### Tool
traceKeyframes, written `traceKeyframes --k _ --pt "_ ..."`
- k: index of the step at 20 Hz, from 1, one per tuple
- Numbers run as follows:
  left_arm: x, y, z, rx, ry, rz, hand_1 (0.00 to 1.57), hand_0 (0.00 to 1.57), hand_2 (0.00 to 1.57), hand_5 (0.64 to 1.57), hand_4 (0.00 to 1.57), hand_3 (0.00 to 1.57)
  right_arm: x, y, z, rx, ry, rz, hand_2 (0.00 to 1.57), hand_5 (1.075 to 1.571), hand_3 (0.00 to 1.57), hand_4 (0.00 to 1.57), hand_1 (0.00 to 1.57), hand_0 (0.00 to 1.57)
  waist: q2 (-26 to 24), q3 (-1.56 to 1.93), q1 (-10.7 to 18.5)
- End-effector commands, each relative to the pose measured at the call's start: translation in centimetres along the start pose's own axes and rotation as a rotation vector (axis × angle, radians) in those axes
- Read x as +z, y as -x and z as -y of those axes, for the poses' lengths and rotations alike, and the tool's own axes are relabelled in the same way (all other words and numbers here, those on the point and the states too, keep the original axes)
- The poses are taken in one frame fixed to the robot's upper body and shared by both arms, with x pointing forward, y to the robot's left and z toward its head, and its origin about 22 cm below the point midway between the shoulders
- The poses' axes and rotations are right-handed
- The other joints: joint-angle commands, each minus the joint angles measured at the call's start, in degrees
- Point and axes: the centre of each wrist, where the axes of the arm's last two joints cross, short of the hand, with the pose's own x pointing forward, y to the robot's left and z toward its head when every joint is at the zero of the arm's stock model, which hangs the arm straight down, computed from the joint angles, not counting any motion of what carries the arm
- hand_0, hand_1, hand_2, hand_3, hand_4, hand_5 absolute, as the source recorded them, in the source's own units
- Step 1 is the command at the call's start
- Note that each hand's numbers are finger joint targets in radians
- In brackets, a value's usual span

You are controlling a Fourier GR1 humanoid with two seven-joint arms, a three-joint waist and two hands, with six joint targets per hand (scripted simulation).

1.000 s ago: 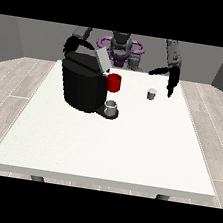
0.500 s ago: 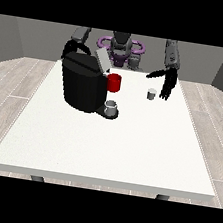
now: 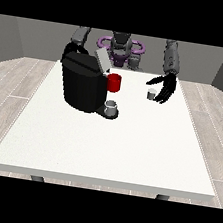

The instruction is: Insert the coffee pod into the coffee machine and close the lid

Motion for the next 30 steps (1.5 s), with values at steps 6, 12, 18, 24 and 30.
traceKeyframes --k 6,12,18,24,30 --pt "-0.7 1.0 0.3 -0.153 -0.058 0.021 0.67 0.67 0.81 1.571 0.0 0.55 0.1 -0.6 -1.3 -0.002 -0.037 -0.02 0.0 1.571 0.0 0.43 0.0 0.0 0.6 -0.01 -1.9" --pt "-1.2 0.1 0.6 -0.175 -0.091 0.076 0.84 0.84 0.97 1.571 0.39 0.74 0.0 2.1 0.9 -0.004 0.019 -0.032 0.0 1.571 0.0 0.52 0.0 0.0 0.2 0.02 1.0" --pt "-1.1 0.8 2.1 -0.32 -0.102 0.065 0.93 0.93 1.04 1.571 0.28 0.82 0.5 1.7 0.5 -0.012 -0.003 -0.018 0.0 1.571 0.0 0.51 0.0 0.0 -0.1 0.02 -1.0" --pt "-1.6 0.9 -1.4 -0.335 -0.118 0.082 1.23 1.23 1.36 1.571 0.47 1.31 0.3 0.8 -0.6 -0.047 0.001 -0.015 0.0 1.571 0.0 0.52 0.0 0.0 0.4 0.0 -1.8" --pt "-3.8 -5.4 -0.3 -0.278 -0.006 0.268 1.45 1.45 1.45 1.571 0.62 1.39 -0.4 3.3 2.0 -0.037 0.087 -0.073 0.0 1.571 0.0 0.4 0.0 0.0 -2.3 0.06 2.0"
